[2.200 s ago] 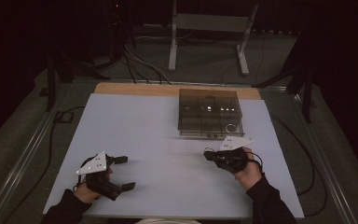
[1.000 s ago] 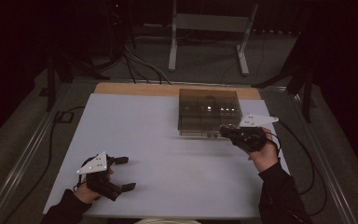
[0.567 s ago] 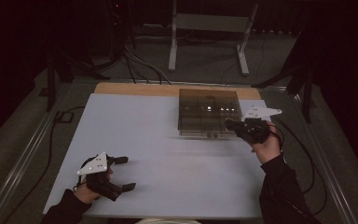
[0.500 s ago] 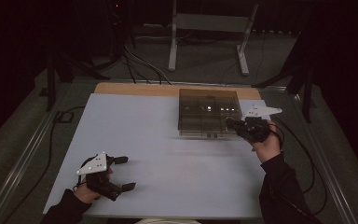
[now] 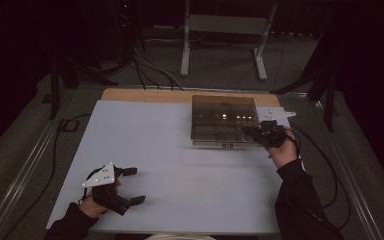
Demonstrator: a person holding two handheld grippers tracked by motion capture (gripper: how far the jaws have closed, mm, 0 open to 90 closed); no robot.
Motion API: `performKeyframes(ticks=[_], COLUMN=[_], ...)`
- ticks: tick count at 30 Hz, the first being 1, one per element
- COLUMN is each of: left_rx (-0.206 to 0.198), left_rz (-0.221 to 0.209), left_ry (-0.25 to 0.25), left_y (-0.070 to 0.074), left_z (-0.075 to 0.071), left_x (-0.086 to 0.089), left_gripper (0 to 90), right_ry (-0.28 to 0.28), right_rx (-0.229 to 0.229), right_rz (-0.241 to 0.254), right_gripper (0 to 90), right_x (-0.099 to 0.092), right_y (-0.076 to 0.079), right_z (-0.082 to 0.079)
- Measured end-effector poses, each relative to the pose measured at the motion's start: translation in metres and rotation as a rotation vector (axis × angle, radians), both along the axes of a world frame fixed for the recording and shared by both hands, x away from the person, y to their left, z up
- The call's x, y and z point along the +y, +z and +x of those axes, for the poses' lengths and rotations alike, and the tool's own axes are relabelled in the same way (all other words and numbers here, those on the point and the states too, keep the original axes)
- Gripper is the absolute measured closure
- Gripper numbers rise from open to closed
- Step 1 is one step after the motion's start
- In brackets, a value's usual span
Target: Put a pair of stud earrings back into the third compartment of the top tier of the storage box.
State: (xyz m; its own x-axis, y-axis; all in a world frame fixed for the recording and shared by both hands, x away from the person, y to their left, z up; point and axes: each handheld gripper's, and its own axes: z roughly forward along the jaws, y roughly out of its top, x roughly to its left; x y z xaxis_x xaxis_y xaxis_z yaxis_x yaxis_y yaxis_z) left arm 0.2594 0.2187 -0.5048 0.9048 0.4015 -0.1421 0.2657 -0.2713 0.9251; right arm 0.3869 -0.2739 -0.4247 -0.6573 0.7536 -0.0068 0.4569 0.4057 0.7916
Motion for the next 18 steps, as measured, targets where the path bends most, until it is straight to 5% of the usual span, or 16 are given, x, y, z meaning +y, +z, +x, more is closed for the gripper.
performKeyframes(ticks=[5, 18], left_rx=[0.001, 0.004], left_rz=[-0.003, -0.011], left_ry=[0.001, 0.003], left_y=[0.000, 0.000], left_z=[0.000, 0.001], left_x=[0.000, 0.001], left_gripper=[0.5, 0.5], right_ry=[-0.008, -0.003], right_rx=[0.029, 0.001], right_rz=[0.009, 0.084], right_gripper=[85.8, 50.5], right_x=[0.000, 0.005], right_y=[-0.011, 0.000], right_z=[0.006, -0.001])
